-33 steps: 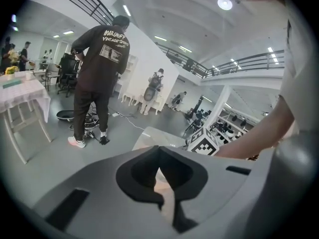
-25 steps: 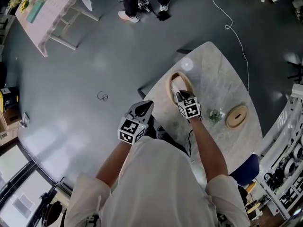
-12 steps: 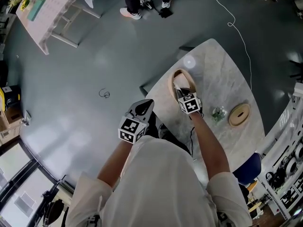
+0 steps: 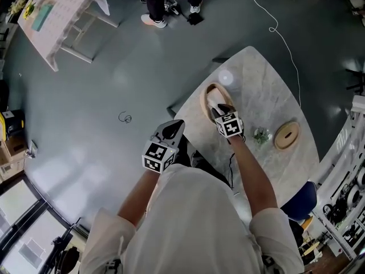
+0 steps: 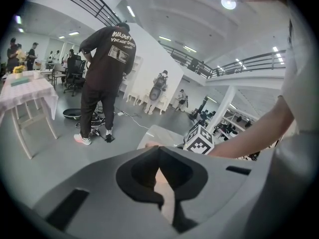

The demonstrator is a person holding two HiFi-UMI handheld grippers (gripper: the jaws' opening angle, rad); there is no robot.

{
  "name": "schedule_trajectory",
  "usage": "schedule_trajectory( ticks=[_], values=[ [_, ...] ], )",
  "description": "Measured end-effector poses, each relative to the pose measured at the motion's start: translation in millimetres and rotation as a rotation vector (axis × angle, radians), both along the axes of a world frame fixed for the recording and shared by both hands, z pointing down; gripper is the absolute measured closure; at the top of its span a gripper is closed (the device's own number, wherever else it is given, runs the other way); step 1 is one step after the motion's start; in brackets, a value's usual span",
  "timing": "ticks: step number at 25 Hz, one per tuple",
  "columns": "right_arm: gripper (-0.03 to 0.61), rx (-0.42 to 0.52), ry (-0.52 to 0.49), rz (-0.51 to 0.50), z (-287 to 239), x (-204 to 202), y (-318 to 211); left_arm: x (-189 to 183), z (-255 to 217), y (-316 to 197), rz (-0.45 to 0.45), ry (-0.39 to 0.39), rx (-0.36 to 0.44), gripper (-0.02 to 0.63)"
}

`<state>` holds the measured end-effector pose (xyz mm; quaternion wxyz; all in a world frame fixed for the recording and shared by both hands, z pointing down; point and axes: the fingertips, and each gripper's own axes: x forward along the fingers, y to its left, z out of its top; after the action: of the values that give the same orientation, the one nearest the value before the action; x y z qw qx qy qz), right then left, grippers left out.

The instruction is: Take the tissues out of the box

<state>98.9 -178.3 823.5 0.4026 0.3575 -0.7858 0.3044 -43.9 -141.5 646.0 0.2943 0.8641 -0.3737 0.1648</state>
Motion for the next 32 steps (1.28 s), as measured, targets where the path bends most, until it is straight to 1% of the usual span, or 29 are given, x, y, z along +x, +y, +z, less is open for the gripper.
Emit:
schedule_trajectory(
  ticks=[5, 11, 16, 22, 27, 32],
  values=[
    [0.443, 0.050, -0.026, 0.028, -26, 6, -1, 13, -3, 3, 0.031, 0.015, 0.016, 0.606],
    [0.443, 0.128, -0.078, 0.068, -73, 12, -1, 26, -11, 6, 0.062, 0.031, 0.046, 0.606],
    [0.445, 0.246, -0.167, 0.137, -134, 24, -13, 36, -15, -1, 0.087, 0.031, 0.085, 0.606],
    [0.472, 0.330, -0.251, 0.182, -192, 35, -3, 42, -22, -2, 0.109, 0.024, 0.113, 0.606],
    [0.483, 0.403, -0.282, 0.202, -230, 45, 9, 44, -35, -7, 0.127, 0.031, 0.145, 0.606],
    [0.497, 0.471, -0.321, 0.225, -262, 60, 31, 47, -51, -7, 0.126, 0.043, 0.161, 0.606]
  ],
)
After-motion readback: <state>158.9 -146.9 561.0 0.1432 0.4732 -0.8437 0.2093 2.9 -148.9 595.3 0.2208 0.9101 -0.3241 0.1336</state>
